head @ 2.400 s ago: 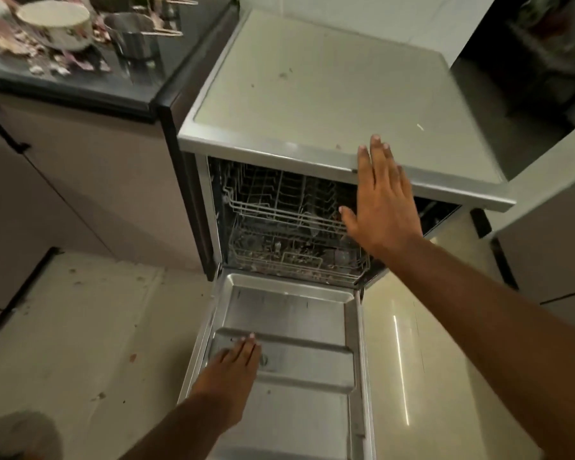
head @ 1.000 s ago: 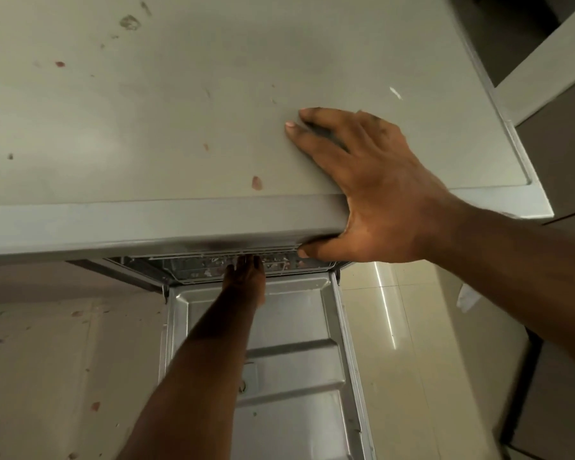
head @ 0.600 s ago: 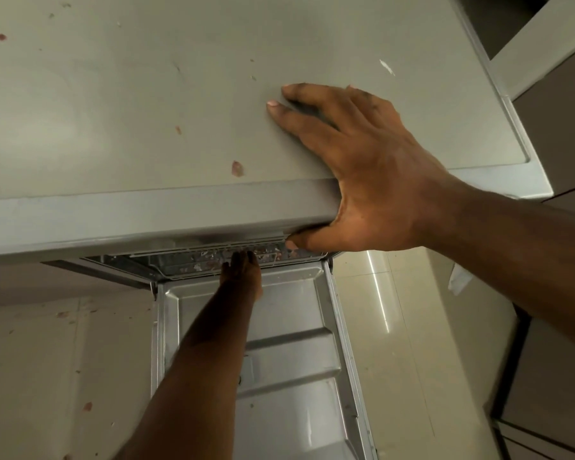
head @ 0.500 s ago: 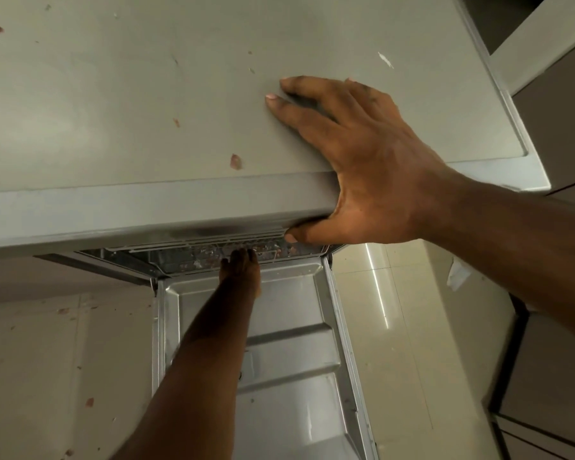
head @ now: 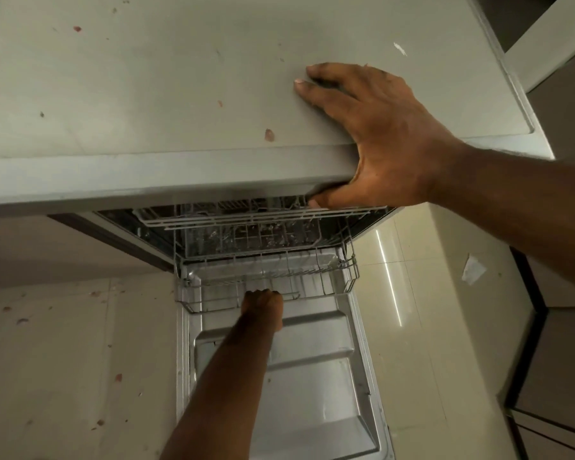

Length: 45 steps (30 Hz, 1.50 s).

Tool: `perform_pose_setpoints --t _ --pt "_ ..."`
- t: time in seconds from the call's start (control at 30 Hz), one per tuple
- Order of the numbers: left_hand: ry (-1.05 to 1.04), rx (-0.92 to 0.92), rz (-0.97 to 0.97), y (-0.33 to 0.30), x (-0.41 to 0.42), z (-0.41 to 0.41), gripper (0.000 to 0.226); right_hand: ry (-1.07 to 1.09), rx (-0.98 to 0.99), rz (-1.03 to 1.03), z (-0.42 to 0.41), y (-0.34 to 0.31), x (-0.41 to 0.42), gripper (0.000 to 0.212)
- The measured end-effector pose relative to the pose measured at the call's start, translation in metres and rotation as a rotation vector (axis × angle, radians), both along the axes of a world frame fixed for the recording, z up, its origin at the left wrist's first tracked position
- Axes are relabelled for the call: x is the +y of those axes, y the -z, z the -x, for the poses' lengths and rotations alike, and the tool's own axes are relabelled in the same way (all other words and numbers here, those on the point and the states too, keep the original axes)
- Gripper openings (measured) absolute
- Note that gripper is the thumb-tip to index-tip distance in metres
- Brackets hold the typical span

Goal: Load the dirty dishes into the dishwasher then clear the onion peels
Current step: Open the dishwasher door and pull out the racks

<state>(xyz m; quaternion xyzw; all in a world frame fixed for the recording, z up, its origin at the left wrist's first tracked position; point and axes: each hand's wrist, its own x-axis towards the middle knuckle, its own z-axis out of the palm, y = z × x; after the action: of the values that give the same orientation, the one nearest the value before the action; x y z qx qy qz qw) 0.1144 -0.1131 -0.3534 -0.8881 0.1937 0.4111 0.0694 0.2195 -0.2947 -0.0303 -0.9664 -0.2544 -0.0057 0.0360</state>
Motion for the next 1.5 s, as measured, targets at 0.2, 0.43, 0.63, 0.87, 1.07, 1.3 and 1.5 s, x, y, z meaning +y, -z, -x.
perform_pose_setpoints --t 0.2,0.43,0.63,0.87,1.07,1.3,1.5 --pt "0.008 0.055 0.031 -0.012 0.004 0.05 0.034 0.003 -0.019 0.021 0.0 0.002 0.0 0.127" --pt "-0.024 0.13 0.102 -0.017 0.005 0.103 0.043 0.022 -0.036 0.022 0.003 -0.001 0.004 0.125" --pt "-0.034 0.247 0.154 -0.018 0.005 0.155 0.04 0.014 -0.041 0.022 0.003 0.0 0.004 0.125" --pt "-0.01 0.444 0.125 -0.026 0.002 0.212 0.039 -0.015 -0.071 0.019 -0.002 0.003 0.001 0.126" --pt "0.028 0.528 0.122 -0.026 0.007 0.207 0.04 -0.017 -0.069 -0.013 -0.002 0.003 0.001 0.127" --pt "0.04 -0.118 0.55 -0.056 -0.012 0.093 0.04 -0.022 -0.063 0.001 -0.003 0.004 0.001 0.127" --pt "0.085 -0.88 0.681 -0.134 -0.02 -0.057 0.082 -0.027 -0.072 0.006 -0.003 0.002 0.001 0.125"
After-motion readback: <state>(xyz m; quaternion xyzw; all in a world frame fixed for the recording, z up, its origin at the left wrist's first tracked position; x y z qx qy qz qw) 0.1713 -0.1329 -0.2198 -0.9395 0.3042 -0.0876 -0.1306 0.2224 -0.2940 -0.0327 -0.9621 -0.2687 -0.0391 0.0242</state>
